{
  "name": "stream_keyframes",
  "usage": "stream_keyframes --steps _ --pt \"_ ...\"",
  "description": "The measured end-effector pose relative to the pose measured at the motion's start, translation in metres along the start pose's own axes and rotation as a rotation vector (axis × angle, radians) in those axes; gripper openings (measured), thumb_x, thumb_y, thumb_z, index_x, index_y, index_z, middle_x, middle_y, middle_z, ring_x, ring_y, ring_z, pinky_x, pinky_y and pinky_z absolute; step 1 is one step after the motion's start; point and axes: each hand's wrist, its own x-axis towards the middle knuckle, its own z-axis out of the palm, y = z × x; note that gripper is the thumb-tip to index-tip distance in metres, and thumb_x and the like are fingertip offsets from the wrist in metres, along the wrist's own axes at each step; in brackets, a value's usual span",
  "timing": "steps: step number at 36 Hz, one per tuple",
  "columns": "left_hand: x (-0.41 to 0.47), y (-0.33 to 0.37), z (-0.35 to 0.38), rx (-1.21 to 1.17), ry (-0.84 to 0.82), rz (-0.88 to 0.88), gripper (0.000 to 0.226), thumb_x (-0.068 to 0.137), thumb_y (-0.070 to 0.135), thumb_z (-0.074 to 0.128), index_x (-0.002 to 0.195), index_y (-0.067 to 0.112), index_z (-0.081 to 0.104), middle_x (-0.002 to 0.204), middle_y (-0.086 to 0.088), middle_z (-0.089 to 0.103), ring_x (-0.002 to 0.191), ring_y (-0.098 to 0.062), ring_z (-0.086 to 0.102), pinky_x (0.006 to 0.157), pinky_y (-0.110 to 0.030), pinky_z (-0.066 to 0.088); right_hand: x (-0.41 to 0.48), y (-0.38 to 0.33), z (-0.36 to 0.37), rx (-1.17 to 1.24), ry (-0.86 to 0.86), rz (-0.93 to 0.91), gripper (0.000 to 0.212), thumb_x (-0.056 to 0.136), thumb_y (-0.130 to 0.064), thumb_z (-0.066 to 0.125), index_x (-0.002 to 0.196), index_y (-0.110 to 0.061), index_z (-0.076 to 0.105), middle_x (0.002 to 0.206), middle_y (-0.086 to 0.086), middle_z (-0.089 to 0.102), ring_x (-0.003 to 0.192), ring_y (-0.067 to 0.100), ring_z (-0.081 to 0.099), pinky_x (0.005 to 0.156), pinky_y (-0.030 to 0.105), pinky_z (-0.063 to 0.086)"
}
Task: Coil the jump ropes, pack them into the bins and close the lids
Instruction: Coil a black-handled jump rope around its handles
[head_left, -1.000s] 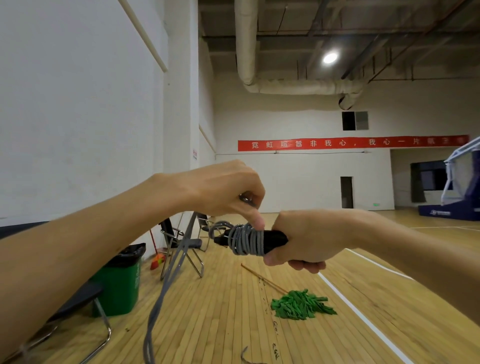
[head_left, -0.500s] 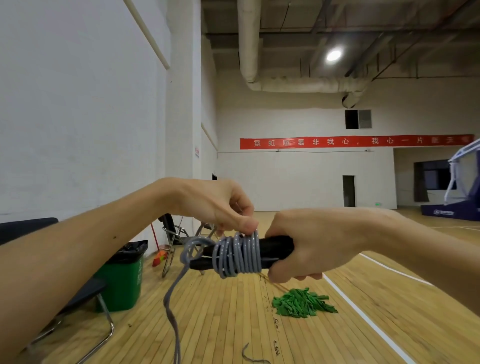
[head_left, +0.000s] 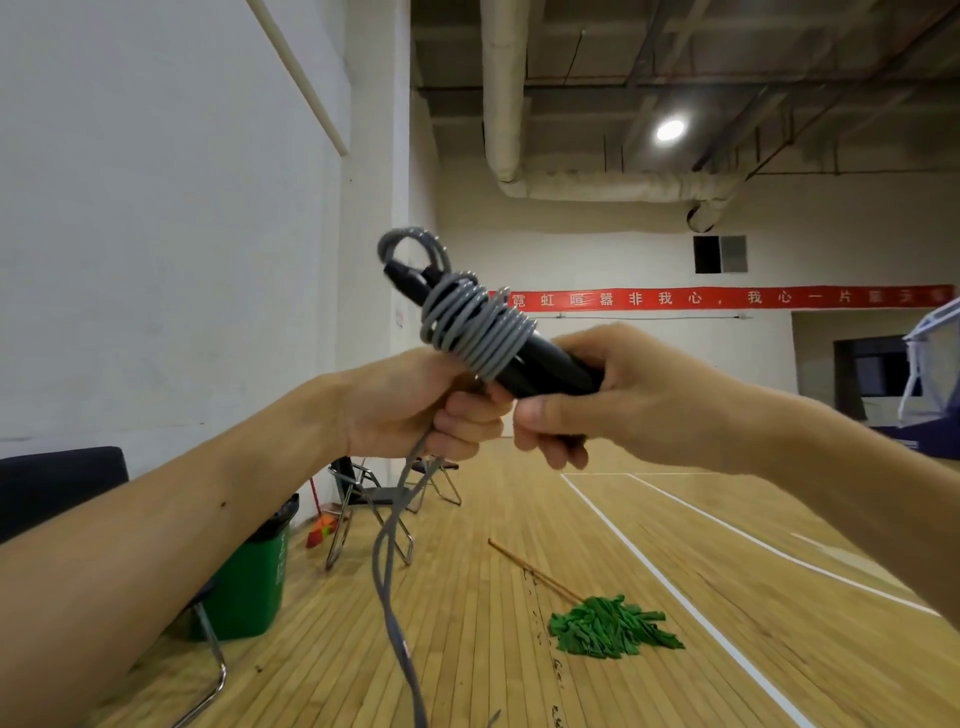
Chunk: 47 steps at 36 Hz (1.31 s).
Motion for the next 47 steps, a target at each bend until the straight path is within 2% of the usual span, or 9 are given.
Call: stream_keyframes --steps 3,12,15,21,26,31,41,45,47 --pt "-0.005 0.009 0.016 0.026 0.024 0.037 0.026 0.1 0.024 0.04 0.075 0.017 0.041 0.052 0.008 0.032 0.044 -0.005 0.029 0.044 -0.017 0.035 0.003 0.004 0.0 0.028 0.086 -0.011 0.009 0.093 -0.006 0.064 0.102 -0.007 0.065 0.086 0.017 0.072 0.068 0.017 0.069 0.062 0.024 0.057" --pt "0.001 0.009 0.031 0.031 0.288 0.001 0.044 0.107 0.032 0.032 0.071 0.017 0.051 0.054 0.005 0.025 0.043 -0.008 0.024 0.04 -0.02 0.032 0.006 0.018 0.004 0.097 0.261 0.048 0.018 0.09 -0.008 0.069 0.106 -0.008 0.063 0.083 0.013 0.075 0.068 0.022 0.073 0.064 0.028 0.06" --pt "-0.001 0.005 0.031 0.057 0.288 -0.041 0.041 0.106 0.044 0.034 0.077 0.017 0.047 0.057 0.005 0.028 0.045 -0.009 0.026 0.04 -0.02 0.033 0.008 0.021 -0.002 0.13 0.369 0.098 0.029 0.088 -0.006 0.072 0.11 -0.011 0.053 0.08 0.01 0.076 0.067 0.025 0.074 0.063 0.031 0.061" --pt "-0.001 -0.004 0.033 0.161 0.294 -0.095 0.041 0.105 0.046 0.037 0.084 0.014 0.051 0.055 0.004 0.032 0.044 -0.008 0.03 0.04 -0.019 0.033 0.007 0.037 -0.014 0.065 0.502 0.158 0.021 0.09 -0.007 0.07 0.106 -0.013 0.058 0.08 0.01 0.076 0.067 0.023 0.074 0.065 0.032 0.063" --pt "0.007 -0.01 0.045 0.491 0.372 -0.1 0.042 0.106 0.044 0.036 0.087 0.013 0.057 0.053 0.006 0.039 0.042 -0.007 0.033 0.042 -0.021 0.032 0.009 0.051 -0.011 -0.07 0.507 0.173 0.01 0.093 -0.014 0.07 0.102 -0.013 0.065 0.082 0.007 0.076 0.068 0.02 0.074 0.066 0.033 0.063" --pt "0.005 -0.009 0.05 1.066 0.41 -0.019 0.033 0.102 0.041 0.051 0.072 0.028 0.051 0.061 0.01 0.048 0.052 -0.004 0.044 0.057 -0.028 0.041 0.01 0.056 -0.009 -0.259 0.456 0.246 0.006 0.096 -0.02 0.068 0.094 -0.016 0.065 0.08 0.001 0.074 0.055 0.007 0.069 0.05 0.013 0.048" --pt "0.004 -0.003 0.047 1.669 0.481 0.009 0.029 0.103 0.039 0.051 0.078 0.022 0.051 0.072 0.008 0.052 0.063 -0.008 0.051 0.057 -0.025 0.033 0.013 0.058 -0.012 -0.377 0.353 0.381 0.007 0.094 -0.02 0.071 0.091 -0.014 0.067 0.07 0.002 0.072 0.044 0.003 0.06 0.044 0.014 0.044" --pt "0.005 -0.004 0.043 1.796 0.485 0.058 0.022 0.103 0.04 0.05 0.105 0.02 0.057 0.077 0.011 0.047 0.076 -0.014 0.057 0.065 -0.026 0.041 0.014 0.059 -0.009 -0.399 0.266 0.44 0.01 0.095 -0.02 0.069 0.094 -0.011 0.065 0.069 0.003 0.071 0.044 0.004 0.059 0.045 0.017 0.045" --pt "0.005 -0.002 0.042 1.816 0.493 0.086 0.027 0.102 0.038 0.052 0.123 0.022 0.048 0.075 0.013 0.038 0.068 -0.009 0.05 0.061 -0.022 0.037 0.015 0.058 -0.009 -0.407 0.228 0.464 0.012 0.095 -0.02 0.069 0.096 -0.009 0.064 0.069 0.004 0.071 0.044 0.006 0.058 0.045 0.018 0.045"
